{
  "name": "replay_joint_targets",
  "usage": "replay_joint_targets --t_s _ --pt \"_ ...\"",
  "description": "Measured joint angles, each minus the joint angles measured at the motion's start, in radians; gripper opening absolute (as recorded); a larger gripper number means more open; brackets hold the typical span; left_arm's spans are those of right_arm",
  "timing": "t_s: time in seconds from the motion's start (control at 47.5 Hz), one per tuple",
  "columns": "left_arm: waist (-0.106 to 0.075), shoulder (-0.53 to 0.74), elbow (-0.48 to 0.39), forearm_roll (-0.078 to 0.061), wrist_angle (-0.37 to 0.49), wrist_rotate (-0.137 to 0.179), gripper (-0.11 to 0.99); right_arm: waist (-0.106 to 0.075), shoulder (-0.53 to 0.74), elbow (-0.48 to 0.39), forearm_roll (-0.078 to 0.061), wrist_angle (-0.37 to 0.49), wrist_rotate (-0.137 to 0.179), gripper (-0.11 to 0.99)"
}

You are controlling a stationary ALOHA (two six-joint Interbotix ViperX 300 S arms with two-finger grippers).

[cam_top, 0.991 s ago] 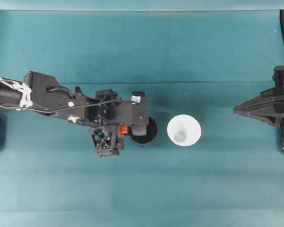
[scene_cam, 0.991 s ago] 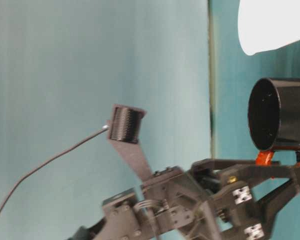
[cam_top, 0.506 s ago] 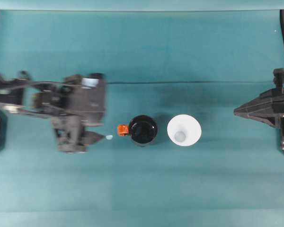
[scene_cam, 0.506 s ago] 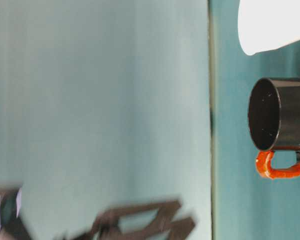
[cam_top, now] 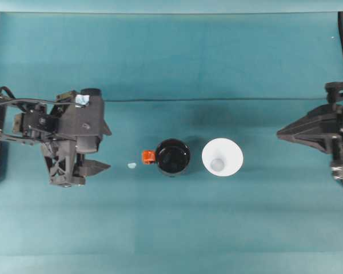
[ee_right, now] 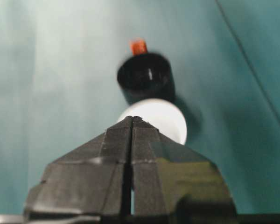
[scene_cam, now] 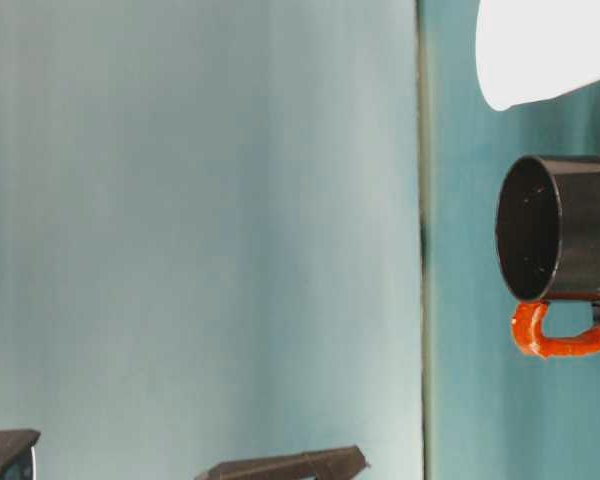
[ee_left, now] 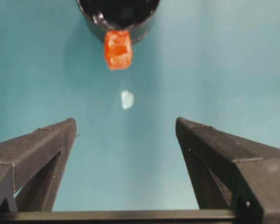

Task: Put the paper cup into the moved red handle cup holder.

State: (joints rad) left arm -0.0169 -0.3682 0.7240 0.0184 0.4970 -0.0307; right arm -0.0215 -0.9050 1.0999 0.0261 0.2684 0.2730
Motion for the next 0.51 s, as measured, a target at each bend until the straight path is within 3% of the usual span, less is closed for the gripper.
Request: replay_joint_targets --t_s 0.105,0.211,0.337,0.506 --pt "0.000 -0.014 0.011 0.000 -0.002 0.000 0.96 -0.002 0.063 -0.034 0.000 0.037 0.021 -0.03" --pt "-0.002 -0.028 0.015 0.000 0.000 -0.005 0.96 -0.005 0.109 -0.064 0.000 0.043 0.029 0.11" --pt "0.000 -0.043 0.026 0.000 0.000 -0.012 0.96 -0.014 0.169 -0.098 0.000 0.058 0.044 0.43" --pt "-0.002 -0.057 0.038 0.000 0.000 -0.012 0.96 -0.041 0.239 -0.137 0.002 0.081 0.104 0.89"
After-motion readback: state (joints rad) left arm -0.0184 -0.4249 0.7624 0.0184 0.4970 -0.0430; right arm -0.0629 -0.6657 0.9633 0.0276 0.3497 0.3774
